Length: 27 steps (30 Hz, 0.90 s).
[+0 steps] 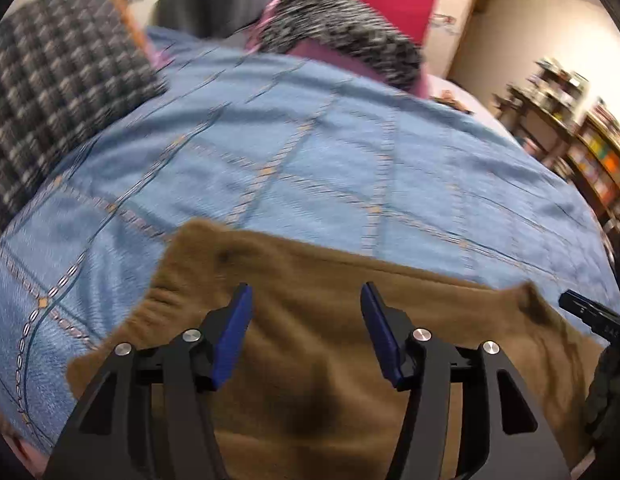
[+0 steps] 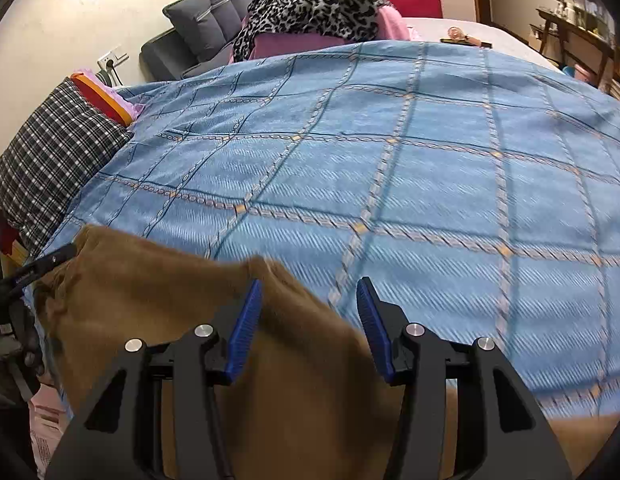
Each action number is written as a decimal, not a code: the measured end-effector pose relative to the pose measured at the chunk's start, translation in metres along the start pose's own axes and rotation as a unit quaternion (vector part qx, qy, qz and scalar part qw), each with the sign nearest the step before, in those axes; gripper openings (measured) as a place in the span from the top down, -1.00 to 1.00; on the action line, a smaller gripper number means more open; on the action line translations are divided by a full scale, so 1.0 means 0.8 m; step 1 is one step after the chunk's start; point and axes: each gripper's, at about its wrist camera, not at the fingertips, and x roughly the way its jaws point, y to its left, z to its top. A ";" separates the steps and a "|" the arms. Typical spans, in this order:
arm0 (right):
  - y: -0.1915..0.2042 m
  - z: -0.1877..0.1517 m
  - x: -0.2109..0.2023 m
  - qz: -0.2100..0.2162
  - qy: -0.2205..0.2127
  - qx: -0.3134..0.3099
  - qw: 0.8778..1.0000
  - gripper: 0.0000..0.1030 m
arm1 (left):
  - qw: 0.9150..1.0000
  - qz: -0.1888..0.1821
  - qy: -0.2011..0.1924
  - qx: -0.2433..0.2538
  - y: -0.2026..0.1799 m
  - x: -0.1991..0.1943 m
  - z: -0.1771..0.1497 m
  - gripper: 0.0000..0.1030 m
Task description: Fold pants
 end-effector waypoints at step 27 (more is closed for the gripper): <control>-0.342 -0.208 -0.251 -0.299 -0.075 0.243 0.920 0.02 | 0.963 -0.188 0.092 0.168 -0.346 0.025 -0.100 -0.35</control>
